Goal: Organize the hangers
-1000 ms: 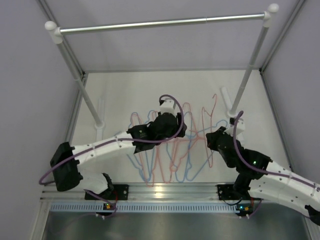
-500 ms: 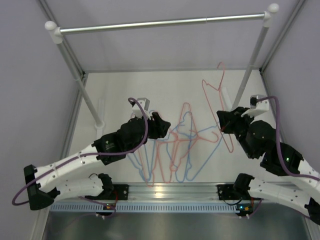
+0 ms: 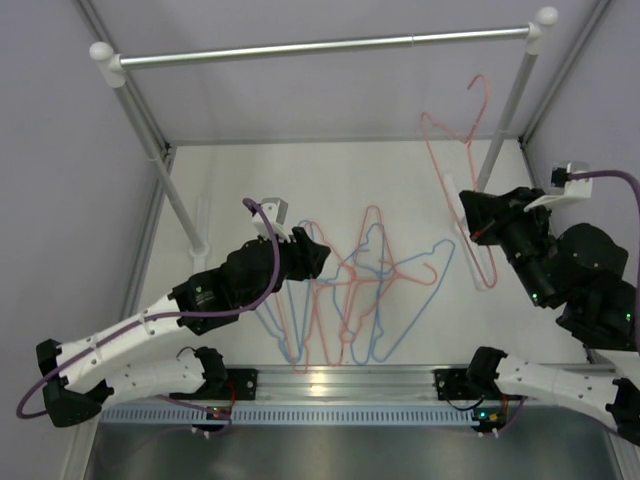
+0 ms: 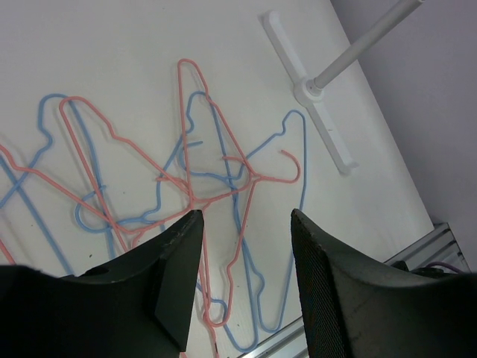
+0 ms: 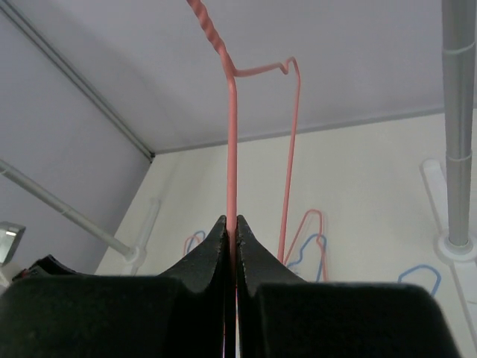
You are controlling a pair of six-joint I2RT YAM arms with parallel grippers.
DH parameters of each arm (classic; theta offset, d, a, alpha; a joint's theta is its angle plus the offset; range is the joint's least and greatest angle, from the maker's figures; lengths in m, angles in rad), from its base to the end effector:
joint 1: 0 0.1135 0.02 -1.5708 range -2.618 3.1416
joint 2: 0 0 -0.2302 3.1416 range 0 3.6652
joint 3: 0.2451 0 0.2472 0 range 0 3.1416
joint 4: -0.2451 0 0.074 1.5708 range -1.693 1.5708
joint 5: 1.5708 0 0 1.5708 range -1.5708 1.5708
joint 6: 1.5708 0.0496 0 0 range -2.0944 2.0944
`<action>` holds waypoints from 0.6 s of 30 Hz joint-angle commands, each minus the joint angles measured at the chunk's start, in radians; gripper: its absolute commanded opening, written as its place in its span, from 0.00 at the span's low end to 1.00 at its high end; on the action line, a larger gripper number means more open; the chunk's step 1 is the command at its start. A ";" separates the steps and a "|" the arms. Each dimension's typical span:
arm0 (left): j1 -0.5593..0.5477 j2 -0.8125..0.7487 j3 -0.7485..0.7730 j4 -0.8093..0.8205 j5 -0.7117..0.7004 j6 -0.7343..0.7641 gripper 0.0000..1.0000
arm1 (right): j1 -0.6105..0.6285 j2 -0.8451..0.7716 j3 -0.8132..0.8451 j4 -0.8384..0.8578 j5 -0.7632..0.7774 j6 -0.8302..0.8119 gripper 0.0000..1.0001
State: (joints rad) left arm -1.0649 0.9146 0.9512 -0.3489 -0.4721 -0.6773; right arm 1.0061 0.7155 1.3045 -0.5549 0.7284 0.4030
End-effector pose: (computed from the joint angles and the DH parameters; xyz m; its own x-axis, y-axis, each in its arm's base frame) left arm 0.1309 -0.1898 0.3283 -0.4728 -0.2983 -0.8291 0.3504 0.7997 -0.4875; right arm 0.0939 0.0865 0.4514 -0.0908 0.4035 -0.9104 -0.2595 0.8730 0.4128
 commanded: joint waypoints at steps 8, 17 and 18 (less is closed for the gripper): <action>-0.003 0.009 0.009 -0.002 -0.025 0.027 0.55 | 0.015 0.136 0.237 0.018 0.043 -0.124 0.00; -0.003 0.023 0.026 -0.012 -0.019 0.028 0.54 | 0.015 0.282 0.395 0.019 0.124 -0.196 0.00; -0.003 0.023 0.026 -0.012 -0.019 0.028 0.54 | 0.012 0.300 0.404 0.021 0.134 -0.202 0.00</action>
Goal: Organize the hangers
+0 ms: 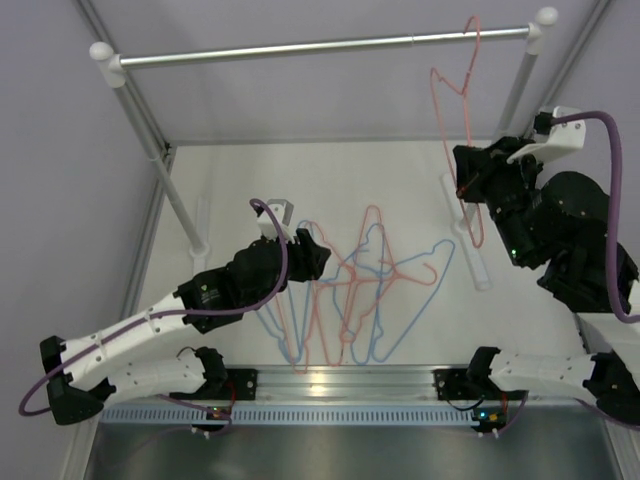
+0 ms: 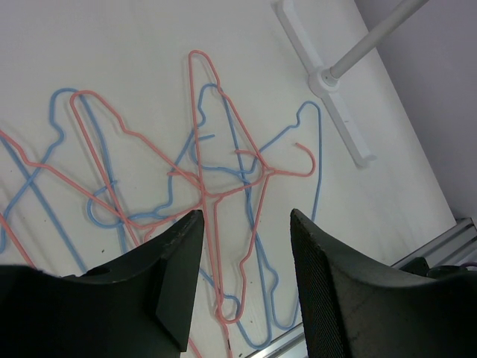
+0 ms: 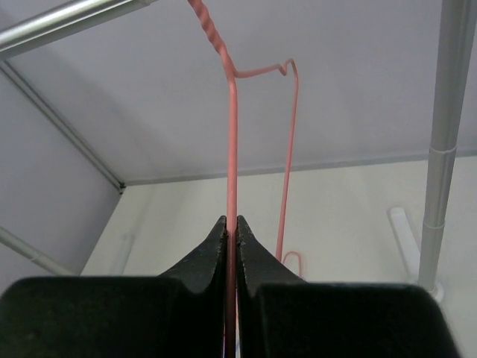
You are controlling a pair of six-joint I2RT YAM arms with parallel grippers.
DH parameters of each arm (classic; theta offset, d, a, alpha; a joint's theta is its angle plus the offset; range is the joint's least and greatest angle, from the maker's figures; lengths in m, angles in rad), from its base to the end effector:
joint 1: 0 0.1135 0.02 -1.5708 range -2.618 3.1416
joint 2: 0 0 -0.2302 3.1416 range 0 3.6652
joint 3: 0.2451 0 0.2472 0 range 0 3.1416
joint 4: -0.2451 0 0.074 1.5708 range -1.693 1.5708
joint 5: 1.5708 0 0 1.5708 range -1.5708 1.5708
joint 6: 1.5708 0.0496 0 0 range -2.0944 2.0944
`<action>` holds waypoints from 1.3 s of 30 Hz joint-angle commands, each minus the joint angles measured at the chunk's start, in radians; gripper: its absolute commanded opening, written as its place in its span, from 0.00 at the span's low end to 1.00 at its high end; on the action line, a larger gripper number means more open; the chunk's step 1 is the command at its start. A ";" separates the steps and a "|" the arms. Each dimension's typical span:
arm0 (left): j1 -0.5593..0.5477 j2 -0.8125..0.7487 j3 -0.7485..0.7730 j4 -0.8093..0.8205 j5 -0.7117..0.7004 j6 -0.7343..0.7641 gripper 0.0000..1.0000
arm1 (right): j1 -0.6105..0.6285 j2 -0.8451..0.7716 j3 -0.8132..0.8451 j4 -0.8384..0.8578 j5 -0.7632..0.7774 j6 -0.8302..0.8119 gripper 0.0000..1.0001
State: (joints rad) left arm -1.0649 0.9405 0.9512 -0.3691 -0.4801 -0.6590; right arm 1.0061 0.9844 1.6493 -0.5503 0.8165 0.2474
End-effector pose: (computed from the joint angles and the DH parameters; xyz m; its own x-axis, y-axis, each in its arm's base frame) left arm 0.1334 -0.1936 0.3206 -0.4811 -0.2523 -0.8396 0.3436 0.8268 -0.4453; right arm 0.1117 0.1087 0.5128 0.0126 0.3332 -0.9428 -0.2002 0.9246 0.3241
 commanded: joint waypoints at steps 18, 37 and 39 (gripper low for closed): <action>-0.003 -0.002 0.035 -0.008 -0.018 0.019 0.54 | -0.369 0.083 0.034 0.012 -0.259 0.059 0.00; -0.003 0.011 0.012 -0.008 -0.014 0.007 0.55 | -0.512 -0.036 -0.126 0.012 -0.346 0.133 0.28; -0.003 0.015 0.012 -0.008 -0.009 0.009 0.55 | -0.514 -0.067 -0.140 0.012 -0.341 0.141 0.38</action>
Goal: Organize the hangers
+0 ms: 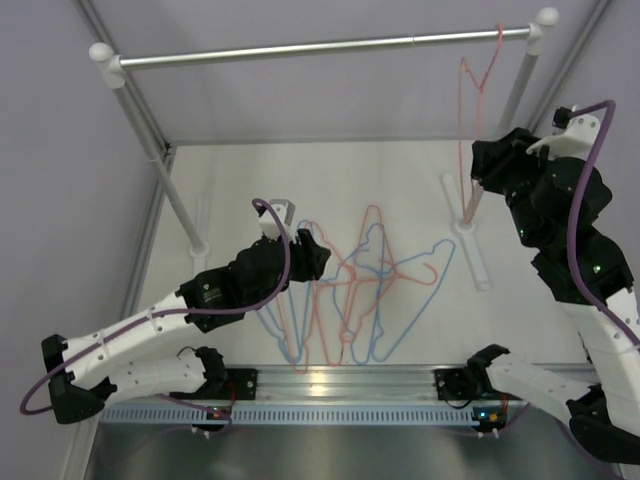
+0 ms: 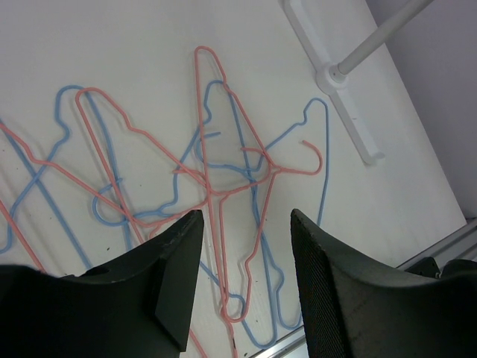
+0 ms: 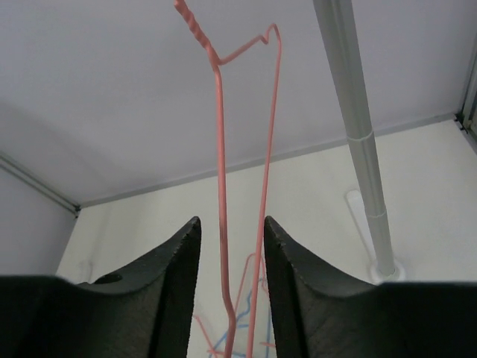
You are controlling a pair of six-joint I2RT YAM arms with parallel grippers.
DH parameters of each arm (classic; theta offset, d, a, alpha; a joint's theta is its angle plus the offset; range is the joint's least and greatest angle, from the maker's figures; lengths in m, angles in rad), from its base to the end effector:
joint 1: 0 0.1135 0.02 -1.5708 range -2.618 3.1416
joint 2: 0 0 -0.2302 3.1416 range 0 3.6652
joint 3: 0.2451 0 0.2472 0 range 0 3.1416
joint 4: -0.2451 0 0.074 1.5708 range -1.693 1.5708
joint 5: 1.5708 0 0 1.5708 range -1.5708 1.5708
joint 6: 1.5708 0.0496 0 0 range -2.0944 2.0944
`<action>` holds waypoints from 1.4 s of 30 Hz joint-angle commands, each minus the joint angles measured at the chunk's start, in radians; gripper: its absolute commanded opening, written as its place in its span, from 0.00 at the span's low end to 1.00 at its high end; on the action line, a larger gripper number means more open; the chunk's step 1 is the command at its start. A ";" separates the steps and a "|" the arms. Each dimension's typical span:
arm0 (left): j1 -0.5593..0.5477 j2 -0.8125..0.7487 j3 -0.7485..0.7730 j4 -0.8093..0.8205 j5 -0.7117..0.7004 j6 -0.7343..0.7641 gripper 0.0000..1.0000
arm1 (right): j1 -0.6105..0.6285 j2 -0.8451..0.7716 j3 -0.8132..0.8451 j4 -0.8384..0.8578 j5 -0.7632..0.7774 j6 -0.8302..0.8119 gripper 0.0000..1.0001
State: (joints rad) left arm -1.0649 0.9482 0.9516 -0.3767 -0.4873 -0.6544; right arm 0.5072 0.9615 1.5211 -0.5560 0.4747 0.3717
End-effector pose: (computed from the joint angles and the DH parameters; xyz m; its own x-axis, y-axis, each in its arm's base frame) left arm 0.1342 -0.1944 0.3183 -0.4821 -0.2397 -0.8427 0.3381 0.8365 -0.4313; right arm 0.1664 0.0665 0.4808 -0.0089 0.3646 -0.9311 -0.0314 0.9306 0.3647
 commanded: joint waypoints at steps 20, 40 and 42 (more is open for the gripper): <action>-0.082 0.368 -0.016 0.021 0.095 0.028 0.56 | -0.013 -0.487 -0.407 -0.203 0.062 0.236 0.60; -0.191 0.831 0.160 0.121 0.128 0.188 0.52 | -0.012 -0.630 -0.688 -0.200 0.016 0.335 0.60; -0.191 0.859 0.173 0.119 0.112 0.199 0.52 | -0.013 -0.636 -0.696 -0.202 0.012 0.337 0.60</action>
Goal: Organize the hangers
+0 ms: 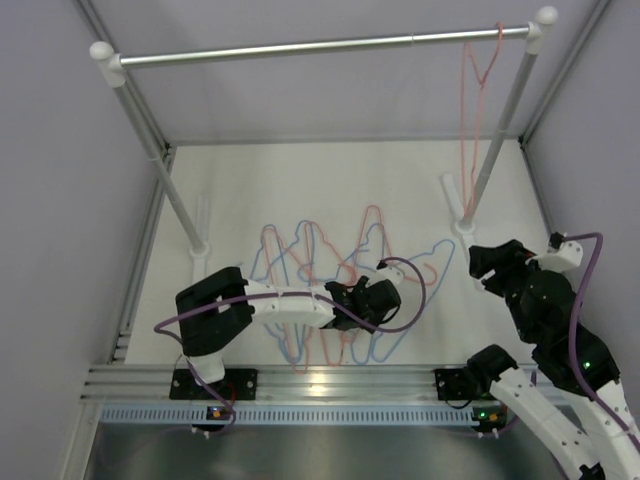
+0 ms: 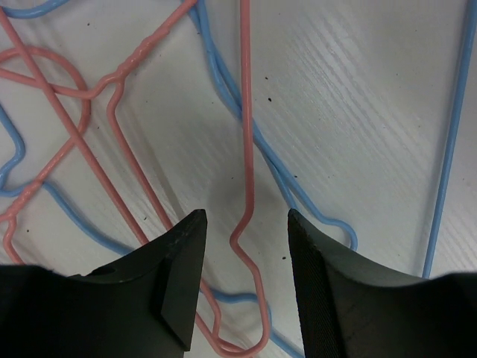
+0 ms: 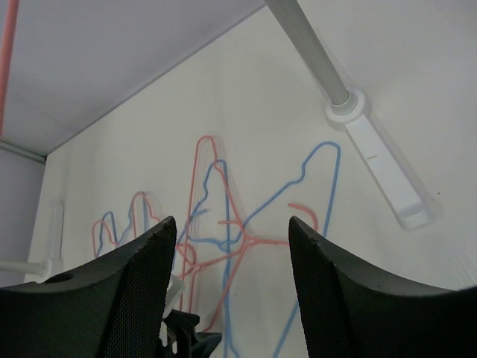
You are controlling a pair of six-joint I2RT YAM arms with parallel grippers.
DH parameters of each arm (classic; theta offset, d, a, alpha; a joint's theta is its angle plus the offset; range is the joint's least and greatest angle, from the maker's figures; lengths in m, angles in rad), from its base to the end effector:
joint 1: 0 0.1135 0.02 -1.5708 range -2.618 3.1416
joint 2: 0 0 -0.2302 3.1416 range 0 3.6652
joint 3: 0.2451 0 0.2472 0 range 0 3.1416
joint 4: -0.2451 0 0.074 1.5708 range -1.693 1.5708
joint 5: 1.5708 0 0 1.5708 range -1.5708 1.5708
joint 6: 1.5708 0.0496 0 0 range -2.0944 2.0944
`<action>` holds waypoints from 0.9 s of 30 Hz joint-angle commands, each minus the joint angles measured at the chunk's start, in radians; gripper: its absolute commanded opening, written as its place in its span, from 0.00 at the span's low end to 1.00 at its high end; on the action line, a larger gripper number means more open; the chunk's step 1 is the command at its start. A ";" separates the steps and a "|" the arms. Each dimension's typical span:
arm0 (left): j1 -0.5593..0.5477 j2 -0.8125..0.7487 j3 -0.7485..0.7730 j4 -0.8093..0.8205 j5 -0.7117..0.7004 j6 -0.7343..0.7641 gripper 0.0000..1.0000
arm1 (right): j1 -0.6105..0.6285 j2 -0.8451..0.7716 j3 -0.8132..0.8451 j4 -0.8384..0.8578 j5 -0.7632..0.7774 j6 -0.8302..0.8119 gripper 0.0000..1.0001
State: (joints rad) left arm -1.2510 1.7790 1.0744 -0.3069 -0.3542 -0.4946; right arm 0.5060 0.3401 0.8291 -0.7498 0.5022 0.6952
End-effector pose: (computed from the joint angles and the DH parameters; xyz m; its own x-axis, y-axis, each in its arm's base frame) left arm 0.1273 -0.3298 0.1269 -0.6297 0.4853 -0.6066 0.6063 0.7952 0.0069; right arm 0.0991 0.0276 0.3256 -0.1847 0.5395 -0.8215 0.1306 0.8419 0.5236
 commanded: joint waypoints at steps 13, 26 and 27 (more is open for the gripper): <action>-0.005 0.080 0.067 0.052 -0.065 0.077 0.48 | -0.012 -0.047 -0.042 -0.008 -0.027 0.021 0.60; -0.005 0.080 0.025 0.081 -0.032 0.077 0.20 | -0.012 -0.064 -0.068 -0.008 -0.024 0.023 0.60; -0.005 0.077 0.025 0.081 -0.031 0.076 0.17 | -0.012 -0.065 -0.068 -0.006 -0.024 0.023 0.60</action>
State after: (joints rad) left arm -1.2530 1.8568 1.1152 -0.2531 -0.3828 -0.4210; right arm 0.5060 0.2878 0.7658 -0.7502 0.4782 0.7113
